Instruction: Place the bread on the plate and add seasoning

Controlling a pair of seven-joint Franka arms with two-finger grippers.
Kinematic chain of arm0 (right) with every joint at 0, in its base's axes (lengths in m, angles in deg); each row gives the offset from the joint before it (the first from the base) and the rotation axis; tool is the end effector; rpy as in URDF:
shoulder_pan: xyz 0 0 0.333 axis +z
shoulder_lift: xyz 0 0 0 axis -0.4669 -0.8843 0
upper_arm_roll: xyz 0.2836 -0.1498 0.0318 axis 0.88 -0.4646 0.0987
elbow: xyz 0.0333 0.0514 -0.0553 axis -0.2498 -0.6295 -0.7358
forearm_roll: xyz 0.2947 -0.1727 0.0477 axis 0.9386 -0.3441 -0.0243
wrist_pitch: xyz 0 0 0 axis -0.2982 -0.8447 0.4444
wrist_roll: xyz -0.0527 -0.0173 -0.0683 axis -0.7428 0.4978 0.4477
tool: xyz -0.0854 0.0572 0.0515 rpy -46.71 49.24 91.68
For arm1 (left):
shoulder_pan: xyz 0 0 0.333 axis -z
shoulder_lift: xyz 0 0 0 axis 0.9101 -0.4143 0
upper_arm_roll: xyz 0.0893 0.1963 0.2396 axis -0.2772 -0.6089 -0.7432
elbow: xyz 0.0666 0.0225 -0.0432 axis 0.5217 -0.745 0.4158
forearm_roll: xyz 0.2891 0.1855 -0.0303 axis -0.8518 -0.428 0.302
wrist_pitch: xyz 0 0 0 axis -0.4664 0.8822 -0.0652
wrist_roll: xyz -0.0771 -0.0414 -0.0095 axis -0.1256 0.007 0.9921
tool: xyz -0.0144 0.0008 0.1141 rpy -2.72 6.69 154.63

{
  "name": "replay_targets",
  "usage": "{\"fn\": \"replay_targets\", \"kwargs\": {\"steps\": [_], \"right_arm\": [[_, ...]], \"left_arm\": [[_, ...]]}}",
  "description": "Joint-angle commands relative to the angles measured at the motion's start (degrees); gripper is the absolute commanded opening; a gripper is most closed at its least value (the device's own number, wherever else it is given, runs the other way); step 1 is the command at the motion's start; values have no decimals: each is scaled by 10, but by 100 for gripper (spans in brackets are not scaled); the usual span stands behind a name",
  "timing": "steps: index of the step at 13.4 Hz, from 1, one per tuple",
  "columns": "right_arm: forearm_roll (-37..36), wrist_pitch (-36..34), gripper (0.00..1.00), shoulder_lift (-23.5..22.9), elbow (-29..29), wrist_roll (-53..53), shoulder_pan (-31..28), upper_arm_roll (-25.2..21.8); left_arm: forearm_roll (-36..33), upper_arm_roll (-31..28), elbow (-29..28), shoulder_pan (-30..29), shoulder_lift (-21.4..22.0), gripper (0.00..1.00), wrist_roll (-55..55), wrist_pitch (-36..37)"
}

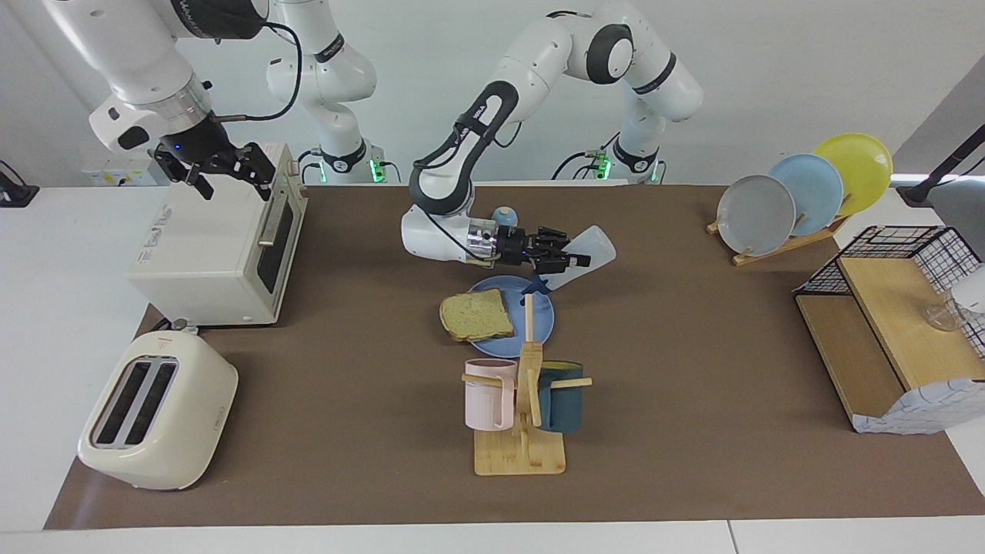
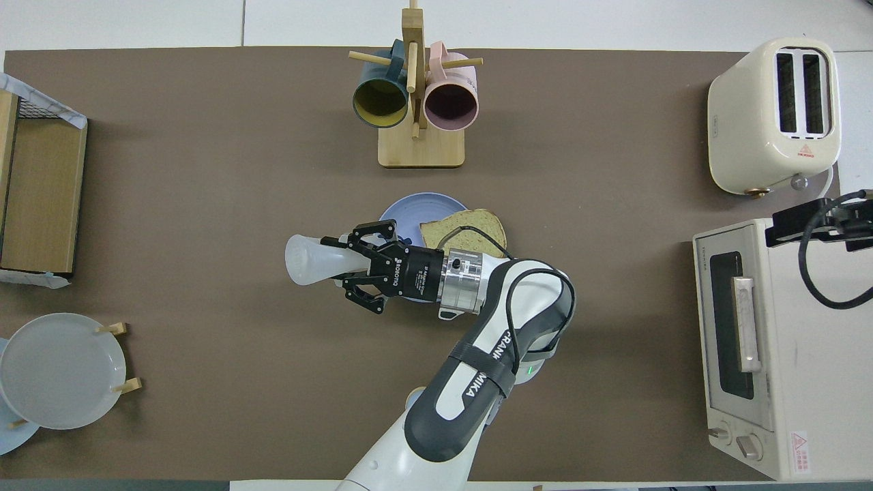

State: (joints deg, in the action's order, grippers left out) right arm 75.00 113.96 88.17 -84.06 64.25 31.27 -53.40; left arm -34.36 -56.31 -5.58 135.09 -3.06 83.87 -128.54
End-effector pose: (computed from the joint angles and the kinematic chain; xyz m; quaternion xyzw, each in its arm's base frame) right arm 0.4737 -0.0182 0.6162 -0.9981 0.0397 0.0449 0.0139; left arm 0.4208 -0.4225 0.3406 -0.5264 0.4671 0.3117 0.6384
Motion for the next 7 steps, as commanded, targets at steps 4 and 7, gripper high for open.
{"fn": "replay_targets", "kwargs": {"steps": [4, 7], "right_arm": [[1, 3, 100, 2, -3, -12, -5, 4], [1, 2, 100, 2, -3, -12, -5, 4]], "left_arm": [[-20, -9, 9, 53, 0, 0, 5, 12], [-58, -10, -19, 36, 1, 0, 5, 2]]}}
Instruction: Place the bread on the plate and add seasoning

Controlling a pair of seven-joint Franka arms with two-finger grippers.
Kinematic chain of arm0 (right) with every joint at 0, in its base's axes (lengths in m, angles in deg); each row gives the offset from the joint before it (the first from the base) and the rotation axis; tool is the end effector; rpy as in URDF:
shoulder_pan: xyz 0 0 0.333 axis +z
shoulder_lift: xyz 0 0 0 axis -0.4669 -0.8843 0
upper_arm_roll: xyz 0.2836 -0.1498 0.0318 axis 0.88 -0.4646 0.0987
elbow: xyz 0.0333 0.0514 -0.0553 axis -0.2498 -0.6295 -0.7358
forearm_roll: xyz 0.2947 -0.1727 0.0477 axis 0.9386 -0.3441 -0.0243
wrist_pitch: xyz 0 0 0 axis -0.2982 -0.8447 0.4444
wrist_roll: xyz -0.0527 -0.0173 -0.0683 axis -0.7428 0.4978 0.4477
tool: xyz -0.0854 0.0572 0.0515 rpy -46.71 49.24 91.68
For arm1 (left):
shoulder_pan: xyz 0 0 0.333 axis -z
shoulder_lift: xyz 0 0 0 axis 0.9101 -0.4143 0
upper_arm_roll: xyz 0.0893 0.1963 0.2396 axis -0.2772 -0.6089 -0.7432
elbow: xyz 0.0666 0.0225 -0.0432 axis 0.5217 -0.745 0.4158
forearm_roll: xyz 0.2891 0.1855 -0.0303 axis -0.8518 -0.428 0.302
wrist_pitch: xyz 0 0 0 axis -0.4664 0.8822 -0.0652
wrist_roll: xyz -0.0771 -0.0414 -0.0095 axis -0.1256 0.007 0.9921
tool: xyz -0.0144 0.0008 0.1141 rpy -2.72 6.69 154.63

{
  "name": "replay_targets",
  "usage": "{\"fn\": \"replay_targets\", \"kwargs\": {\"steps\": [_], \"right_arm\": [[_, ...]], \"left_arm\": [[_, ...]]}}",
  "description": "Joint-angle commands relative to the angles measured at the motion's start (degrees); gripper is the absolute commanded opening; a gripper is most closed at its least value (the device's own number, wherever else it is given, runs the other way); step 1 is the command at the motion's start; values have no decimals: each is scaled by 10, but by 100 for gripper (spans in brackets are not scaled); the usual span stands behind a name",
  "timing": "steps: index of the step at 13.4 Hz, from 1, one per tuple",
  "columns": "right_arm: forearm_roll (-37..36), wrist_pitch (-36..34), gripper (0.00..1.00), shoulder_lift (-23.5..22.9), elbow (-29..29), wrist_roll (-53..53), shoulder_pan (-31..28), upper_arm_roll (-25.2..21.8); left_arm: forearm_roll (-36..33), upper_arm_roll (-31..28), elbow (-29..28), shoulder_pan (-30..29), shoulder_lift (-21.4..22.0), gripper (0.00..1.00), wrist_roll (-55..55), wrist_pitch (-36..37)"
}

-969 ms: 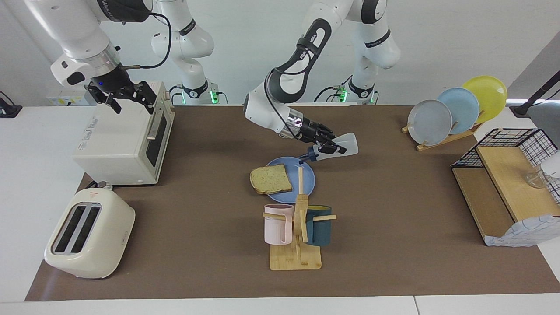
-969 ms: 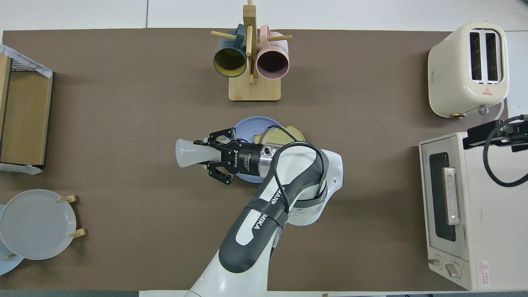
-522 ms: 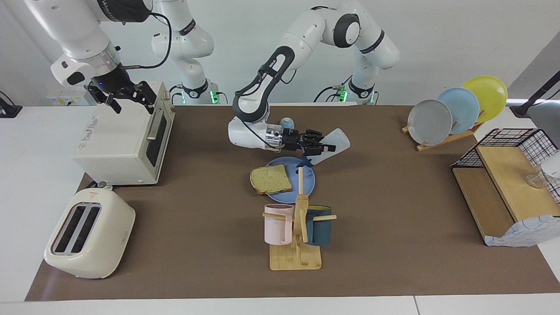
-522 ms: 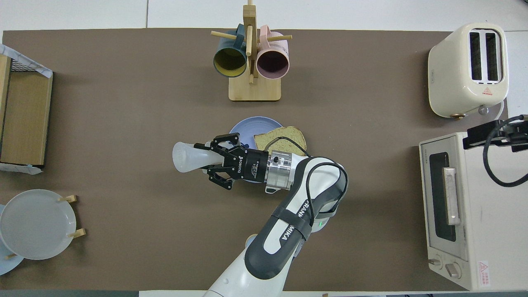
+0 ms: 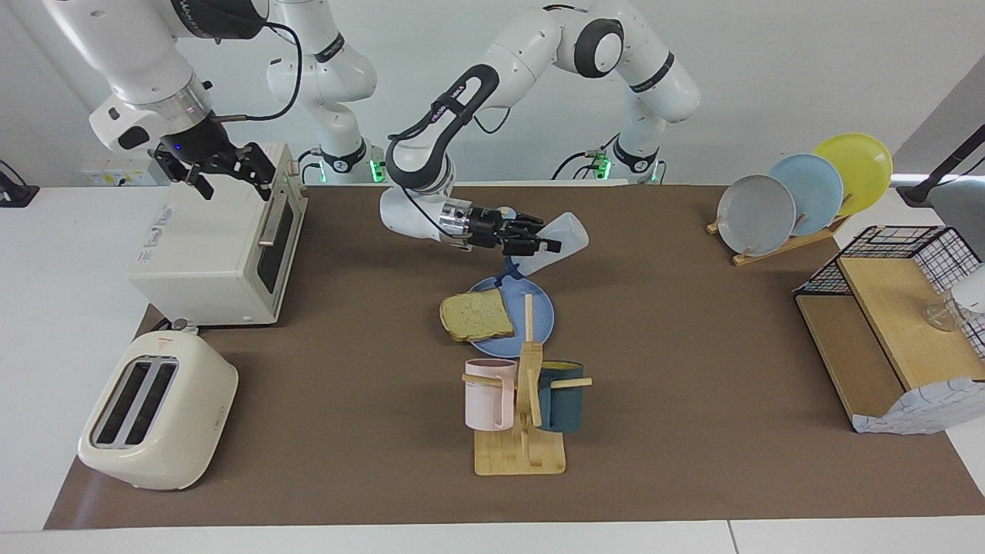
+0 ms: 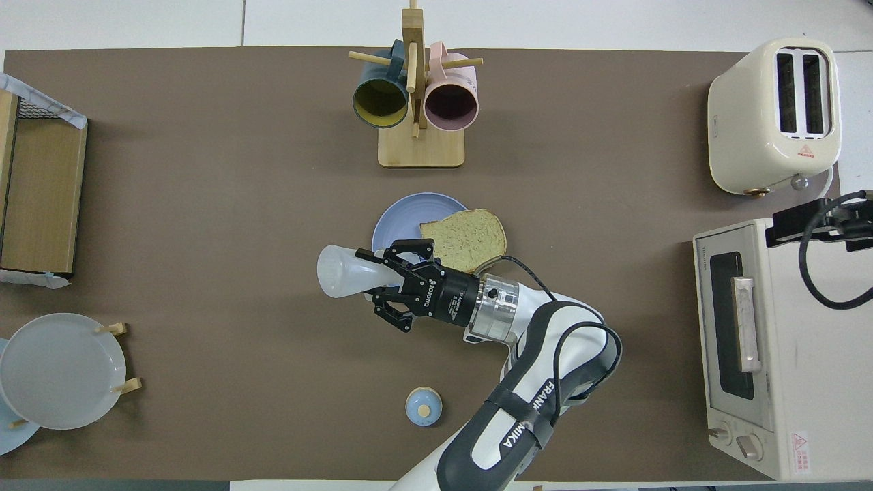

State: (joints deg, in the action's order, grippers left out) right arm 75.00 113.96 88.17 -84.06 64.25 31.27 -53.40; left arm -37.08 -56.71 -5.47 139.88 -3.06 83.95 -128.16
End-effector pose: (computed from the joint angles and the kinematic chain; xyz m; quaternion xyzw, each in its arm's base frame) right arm 0.4737 -0.0182 0.6162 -0.9981 0.0397 0.0449 0.0139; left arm 0.3896 -0.4554 0.3484 -0.4988 0.4762 0.2768 0.6692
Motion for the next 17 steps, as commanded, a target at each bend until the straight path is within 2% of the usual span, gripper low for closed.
{"fn": "replay_targets", "kwargs": {"steps": [1, 4, 6, 14, 17], "right_arm": [[1, 2, 100, 2, -3, -11, -5, 4], [1, 2, 100, 2, -3, -11, -5, 4], [1, 2, 100, 2, -3, -12, -5, 4], [1, 3, 100, 2, -3, -12, -5, 4], [1, 2, 100, 2, -3, -11, -5, 4]], "left_arm": [[-39, -7, -24, -18, 2, 0, 4, -7], [-71, -7, -35, -63, 1, 0, 4, -39], [-72, -7, -39, -64, 3, 0, 4, -47], [-40, -3, -39, 12, 14, 0, 6, -12], [-40, -3, -39, 4, 13, 0, 6, -19]]}}
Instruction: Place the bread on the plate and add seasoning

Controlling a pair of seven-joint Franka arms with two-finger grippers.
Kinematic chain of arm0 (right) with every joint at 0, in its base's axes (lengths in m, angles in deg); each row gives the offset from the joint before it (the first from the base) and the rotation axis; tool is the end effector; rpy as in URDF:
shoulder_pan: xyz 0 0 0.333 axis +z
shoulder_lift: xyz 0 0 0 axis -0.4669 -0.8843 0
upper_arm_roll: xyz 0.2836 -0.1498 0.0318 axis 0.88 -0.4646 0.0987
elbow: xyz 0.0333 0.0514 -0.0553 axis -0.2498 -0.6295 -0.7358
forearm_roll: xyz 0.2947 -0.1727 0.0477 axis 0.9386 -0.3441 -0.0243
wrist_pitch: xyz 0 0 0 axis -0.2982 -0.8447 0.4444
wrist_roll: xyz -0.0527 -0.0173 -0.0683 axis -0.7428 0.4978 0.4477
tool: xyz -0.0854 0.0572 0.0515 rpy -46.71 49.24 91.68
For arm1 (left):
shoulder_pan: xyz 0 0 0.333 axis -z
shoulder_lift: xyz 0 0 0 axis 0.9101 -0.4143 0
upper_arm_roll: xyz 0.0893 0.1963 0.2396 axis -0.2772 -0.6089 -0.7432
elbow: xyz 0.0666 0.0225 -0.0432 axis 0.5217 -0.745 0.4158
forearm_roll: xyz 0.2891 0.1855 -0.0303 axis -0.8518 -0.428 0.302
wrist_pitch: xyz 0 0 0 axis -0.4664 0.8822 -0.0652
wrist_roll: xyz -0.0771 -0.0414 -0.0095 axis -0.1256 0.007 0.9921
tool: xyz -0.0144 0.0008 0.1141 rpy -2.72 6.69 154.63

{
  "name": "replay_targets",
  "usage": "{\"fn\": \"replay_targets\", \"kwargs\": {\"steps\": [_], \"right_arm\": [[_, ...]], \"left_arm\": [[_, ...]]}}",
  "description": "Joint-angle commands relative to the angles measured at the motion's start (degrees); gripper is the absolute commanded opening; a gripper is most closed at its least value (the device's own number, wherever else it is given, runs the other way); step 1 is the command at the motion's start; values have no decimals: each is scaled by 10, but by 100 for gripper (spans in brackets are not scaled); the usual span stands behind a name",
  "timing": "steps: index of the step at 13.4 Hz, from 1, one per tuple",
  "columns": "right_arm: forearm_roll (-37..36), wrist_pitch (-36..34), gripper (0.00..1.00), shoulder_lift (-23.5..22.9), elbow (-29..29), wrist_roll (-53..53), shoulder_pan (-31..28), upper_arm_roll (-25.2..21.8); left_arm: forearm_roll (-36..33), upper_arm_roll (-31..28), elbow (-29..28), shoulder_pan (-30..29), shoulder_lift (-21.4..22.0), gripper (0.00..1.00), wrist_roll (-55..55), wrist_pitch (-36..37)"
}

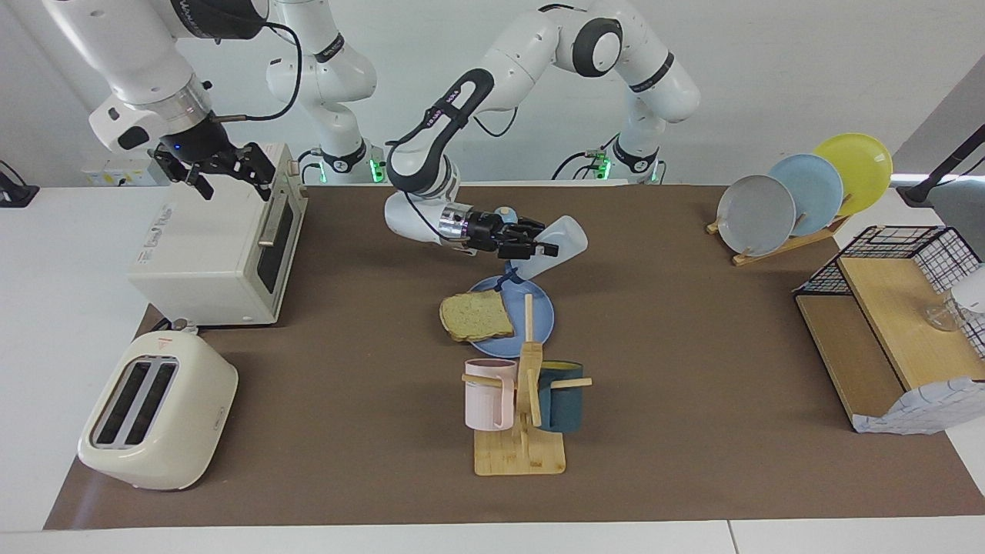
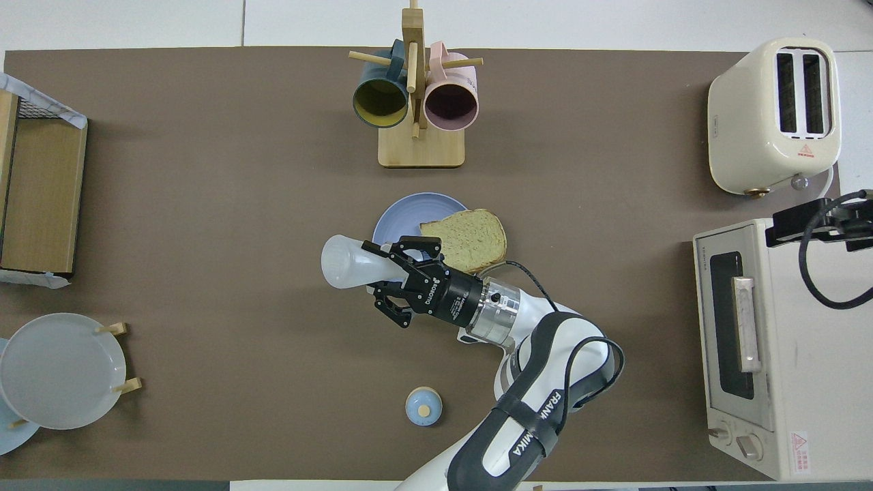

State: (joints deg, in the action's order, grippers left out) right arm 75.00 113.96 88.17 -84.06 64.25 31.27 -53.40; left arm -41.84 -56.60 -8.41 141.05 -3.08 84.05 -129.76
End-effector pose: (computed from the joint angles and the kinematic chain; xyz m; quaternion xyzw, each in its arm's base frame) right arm 0.4737 -0.0182 0.6162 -0.9981 0.0397 0.0449 0.0139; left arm 0.3855 -0.4601 0.3401 -0.4580 0.4784 0.2620 0.7020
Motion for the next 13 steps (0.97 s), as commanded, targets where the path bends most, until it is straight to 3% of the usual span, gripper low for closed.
{"fn": "replay_targets", "kwargs": {"steps": [1, 6, 10, 13], "right_arm": [[1, 2, 100, 2, -3, -11, -5, 4], [1, 2, 100, 2, -3, -12, -5, 4], [1, 2, 100, 2, -3, -12, -5, 4], [1, 2, 100, 2, -3, -12, -5, 4]], "left_arm": [[7, -5, -10, -17, 12, 0, 5, -7], [0, -6, -11, -67, 9, 0, 5, -37], [2, -5, -12, -71, 9, 0, 5, -39], [47, -5, -8, -71, 11, 0, 0, -45]]}}
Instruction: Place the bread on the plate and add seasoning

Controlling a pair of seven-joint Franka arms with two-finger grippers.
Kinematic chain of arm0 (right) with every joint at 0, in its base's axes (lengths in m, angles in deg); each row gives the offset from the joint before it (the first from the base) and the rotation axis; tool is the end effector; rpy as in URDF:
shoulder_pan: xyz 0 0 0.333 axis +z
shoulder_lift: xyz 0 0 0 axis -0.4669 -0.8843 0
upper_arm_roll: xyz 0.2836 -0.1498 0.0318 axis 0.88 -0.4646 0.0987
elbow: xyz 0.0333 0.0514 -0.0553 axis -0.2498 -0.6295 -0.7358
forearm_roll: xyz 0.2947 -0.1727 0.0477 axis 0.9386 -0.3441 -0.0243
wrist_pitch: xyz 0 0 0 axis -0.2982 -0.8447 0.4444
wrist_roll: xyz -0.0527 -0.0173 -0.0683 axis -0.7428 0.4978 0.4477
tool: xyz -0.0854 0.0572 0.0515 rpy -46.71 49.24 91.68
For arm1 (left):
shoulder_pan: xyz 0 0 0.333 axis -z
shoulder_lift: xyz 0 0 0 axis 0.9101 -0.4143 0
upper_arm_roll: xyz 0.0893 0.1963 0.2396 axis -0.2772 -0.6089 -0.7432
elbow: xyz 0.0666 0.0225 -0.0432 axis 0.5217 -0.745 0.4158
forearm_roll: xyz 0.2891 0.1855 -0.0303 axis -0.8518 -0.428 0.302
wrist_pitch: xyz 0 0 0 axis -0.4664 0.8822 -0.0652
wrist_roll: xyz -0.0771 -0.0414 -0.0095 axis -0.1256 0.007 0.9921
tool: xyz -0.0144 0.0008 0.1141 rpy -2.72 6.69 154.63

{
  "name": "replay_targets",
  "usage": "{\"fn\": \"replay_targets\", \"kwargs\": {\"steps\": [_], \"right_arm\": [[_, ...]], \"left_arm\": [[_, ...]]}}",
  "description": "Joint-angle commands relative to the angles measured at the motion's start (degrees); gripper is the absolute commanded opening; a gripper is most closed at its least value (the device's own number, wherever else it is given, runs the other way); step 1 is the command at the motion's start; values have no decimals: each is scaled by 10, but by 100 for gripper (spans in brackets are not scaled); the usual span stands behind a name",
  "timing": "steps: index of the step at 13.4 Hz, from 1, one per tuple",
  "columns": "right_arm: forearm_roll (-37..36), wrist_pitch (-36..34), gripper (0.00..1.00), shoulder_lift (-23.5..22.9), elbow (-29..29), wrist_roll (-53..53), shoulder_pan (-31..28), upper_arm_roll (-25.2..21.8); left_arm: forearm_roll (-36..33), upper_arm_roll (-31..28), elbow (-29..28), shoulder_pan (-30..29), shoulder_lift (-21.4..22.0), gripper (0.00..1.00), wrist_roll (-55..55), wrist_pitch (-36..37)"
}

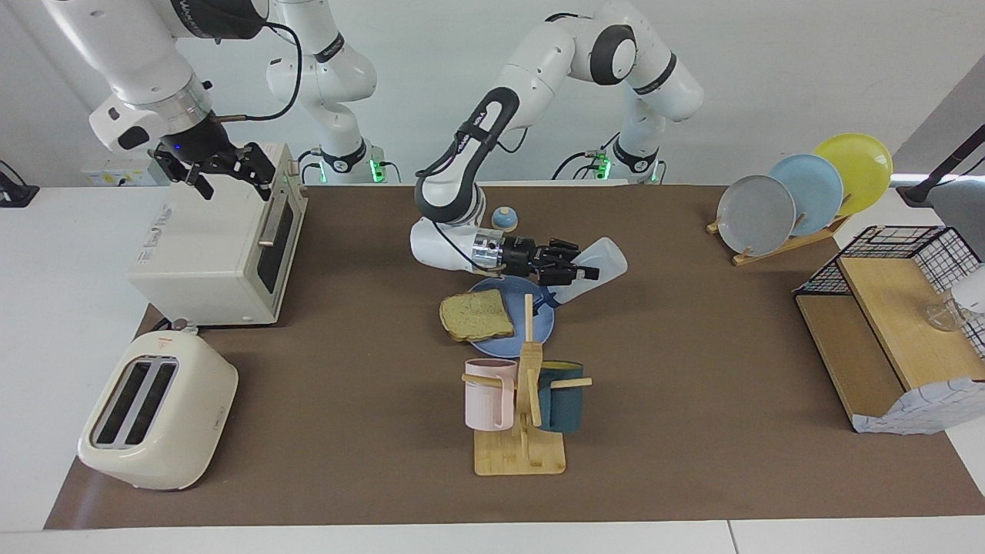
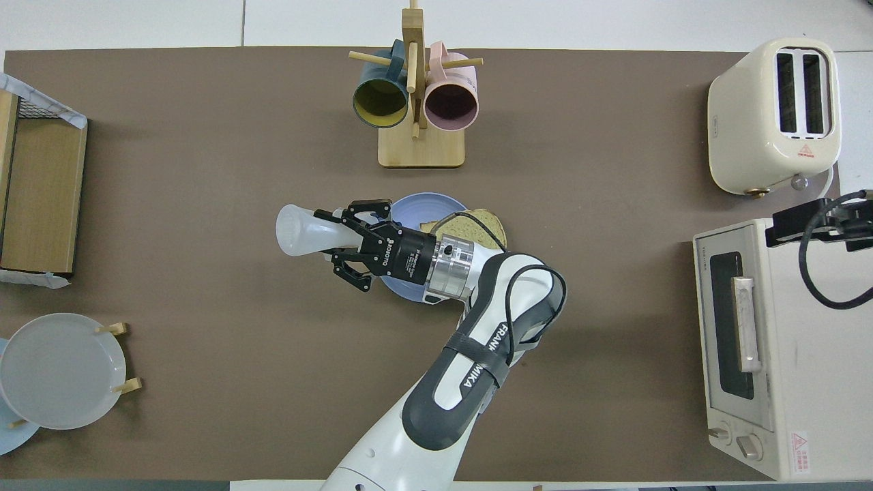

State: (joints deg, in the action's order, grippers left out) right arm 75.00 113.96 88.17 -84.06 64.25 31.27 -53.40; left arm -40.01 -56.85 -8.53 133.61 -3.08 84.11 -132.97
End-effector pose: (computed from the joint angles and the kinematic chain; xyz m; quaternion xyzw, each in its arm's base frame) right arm 0.4737 -0.0182 0.6162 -0.9981 0.0397 0.0449 0.0139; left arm 0.4440 -0.4093 0.3324 -0.4931 0.4712 0.2970 0.6683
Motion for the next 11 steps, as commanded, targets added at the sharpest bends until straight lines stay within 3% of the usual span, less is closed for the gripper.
{"fn": "replay_targets", "kwargs": {"steps": [1, 4, 7, 11], "right_arm": [[1, 2, 100, 2, -3, -12, -5, 4], [1, 2, 100, 2, -3, -11, -5, 4], [1, 2, 100, 2, -3, -12, -5, 4], [1, 2, 100, 2, -3, -12, -5, 4]], "left_arm": [[49, -5, -7, 3, 23, 0, -5, -28], [82, -6, -12, -26, 94, 0, -10, -54], [108, -6, -12, -45, 137, 0, -19, -64], [206, -6, -32, -66, 213, 0, -172, -127]]}}
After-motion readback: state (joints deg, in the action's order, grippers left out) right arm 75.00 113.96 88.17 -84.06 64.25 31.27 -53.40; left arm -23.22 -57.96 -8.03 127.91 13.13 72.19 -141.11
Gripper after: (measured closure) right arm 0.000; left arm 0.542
